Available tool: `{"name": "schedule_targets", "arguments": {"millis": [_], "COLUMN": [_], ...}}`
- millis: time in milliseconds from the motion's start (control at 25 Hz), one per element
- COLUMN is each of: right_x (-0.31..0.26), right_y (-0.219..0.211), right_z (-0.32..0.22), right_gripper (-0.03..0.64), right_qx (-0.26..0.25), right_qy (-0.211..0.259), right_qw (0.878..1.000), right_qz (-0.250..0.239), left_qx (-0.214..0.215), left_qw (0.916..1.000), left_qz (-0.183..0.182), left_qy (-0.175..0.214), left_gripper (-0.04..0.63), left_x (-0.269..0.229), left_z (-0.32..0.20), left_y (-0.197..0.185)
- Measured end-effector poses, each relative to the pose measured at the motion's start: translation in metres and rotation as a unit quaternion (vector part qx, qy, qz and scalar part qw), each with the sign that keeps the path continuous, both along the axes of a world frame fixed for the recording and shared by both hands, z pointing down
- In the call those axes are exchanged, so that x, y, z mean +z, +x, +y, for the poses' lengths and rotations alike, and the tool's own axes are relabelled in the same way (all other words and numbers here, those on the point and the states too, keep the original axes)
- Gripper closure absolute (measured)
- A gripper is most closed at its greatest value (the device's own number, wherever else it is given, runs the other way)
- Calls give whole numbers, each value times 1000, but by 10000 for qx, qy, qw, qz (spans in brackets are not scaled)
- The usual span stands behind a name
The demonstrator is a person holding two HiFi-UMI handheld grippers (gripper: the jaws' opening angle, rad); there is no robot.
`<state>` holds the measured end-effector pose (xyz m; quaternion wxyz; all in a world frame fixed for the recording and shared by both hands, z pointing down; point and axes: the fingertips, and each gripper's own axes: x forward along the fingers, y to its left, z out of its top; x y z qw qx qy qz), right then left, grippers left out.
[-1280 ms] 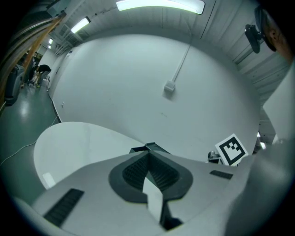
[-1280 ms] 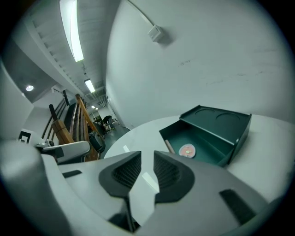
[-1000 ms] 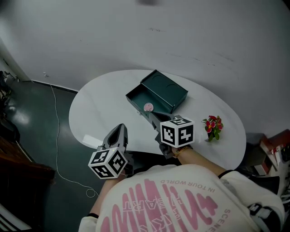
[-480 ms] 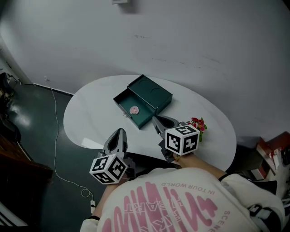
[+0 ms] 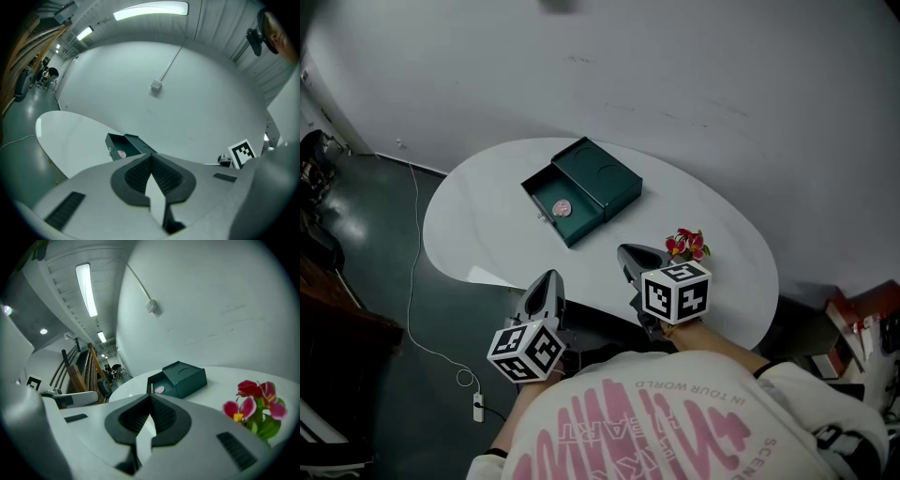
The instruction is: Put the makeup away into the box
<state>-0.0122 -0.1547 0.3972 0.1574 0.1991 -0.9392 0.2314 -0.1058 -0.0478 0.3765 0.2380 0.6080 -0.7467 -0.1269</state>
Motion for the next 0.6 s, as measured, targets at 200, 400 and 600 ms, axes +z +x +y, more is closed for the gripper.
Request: {"name": "schedule_targets", "arguments": {"millis": [200,400,600], "right_x": [26,39,48], "right_y": [21,29,34], "right_z": [9,11,8], "right_gripper": [618,618,618], "right_qx": [-96,-75,-147], "right_qy": [-182,-304,-288], "right_qw": [9995,9992,9991], "right_qz": [221,235,273], "left_qx": [-75,-78,-136], "left_qw": [9995,9991,9990], "left_qz": [154,102,69], "left_qy": [-259,-398,-425], "left_gripper": [592,592,592], "left_x": [24,29,36], "left_z": [12,17,11], "left_y": [24,32,37]}}
